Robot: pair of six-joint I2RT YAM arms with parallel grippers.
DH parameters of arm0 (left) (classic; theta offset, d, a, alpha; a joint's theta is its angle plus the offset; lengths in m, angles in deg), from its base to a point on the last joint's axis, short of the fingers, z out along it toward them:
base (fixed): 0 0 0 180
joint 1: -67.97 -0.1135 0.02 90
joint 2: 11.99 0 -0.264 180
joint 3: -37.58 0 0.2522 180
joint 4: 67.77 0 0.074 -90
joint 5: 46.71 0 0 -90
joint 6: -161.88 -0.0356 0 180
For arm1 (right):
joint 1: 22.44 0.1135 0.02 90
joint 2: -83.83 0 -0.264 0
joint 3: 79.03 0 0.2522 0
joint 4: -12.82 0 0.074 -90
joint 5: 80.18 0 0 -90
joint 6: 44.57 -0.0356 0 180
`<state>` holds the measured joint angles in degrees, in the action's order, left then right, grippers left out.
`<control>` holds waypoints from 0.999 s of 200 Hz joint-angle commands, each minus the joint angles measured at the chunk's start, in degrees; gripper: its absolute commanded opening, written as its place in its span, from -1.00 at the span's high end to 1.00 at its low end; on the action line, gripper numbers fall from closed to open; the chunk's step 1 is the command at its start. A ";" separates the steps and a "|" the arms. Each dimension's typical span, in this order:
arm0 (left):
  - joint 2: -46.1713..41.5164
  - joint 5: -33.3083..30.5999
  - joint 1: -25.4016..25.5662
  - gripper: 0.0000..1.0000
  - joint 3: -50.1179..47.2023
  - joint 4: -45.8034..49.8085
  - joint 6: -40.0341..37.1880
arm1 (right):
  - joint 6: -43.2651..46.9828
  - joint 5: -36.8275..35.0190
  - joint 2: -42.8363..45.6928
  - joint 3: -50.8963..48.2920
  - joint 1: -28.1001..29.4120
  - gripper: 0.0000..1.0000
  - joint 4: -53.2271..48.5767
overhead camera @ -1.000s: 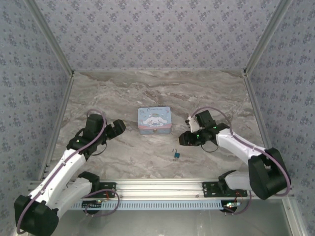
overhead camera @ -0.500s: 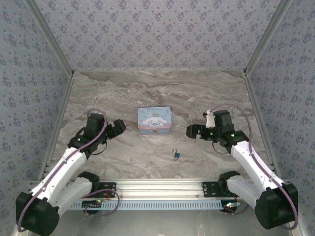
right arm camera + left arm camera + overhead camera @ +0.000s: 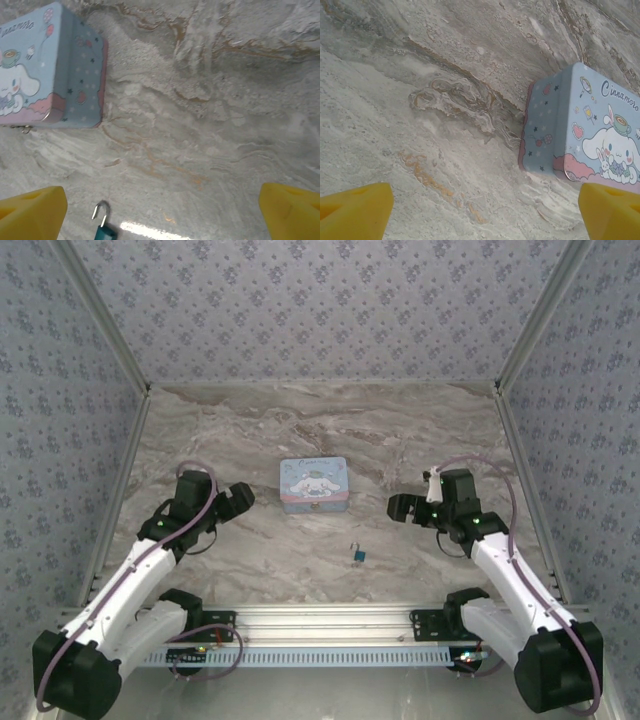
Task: Unlock the padlock with the key
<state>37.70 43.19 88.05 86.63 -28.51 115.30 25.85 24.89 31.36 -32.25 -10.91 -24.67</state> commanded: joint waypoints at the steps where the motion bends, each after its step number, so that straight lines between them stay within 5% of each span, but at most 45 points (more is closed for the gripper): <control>1: 0.49 -2.01 -1.00 -0.90 1.25 -0.14 -1.63 | 1.61 -4.39 0.65 -0.41 -1.78 -1.00 2.62; 54: 0.33 -13.68 -2.41 -0.91 3.34 -3.10 -10.57 | 5.37 -15.95 0.78 -1.79 -7.82 -1.00 14.04; 106: -0.24 -26.43 -2.37 -0.93 -4.02 -22.68 -25.64 | 7.80 -23.64 -1.13 -7.73 -13.81 -1.00 28.38; 200: 9.69 -26.01 -4.63 -0.96 -10.58 -41.64 -39.49 | 15.77 -12.89 -18.56 -16.09 -16.26 -1.00 61.72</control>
<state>47.14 16.97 84.05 77.87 -59.35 81.90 37.48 7.53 15.77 -48.58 -27.20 25.32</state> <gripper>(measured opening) 0.979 0.999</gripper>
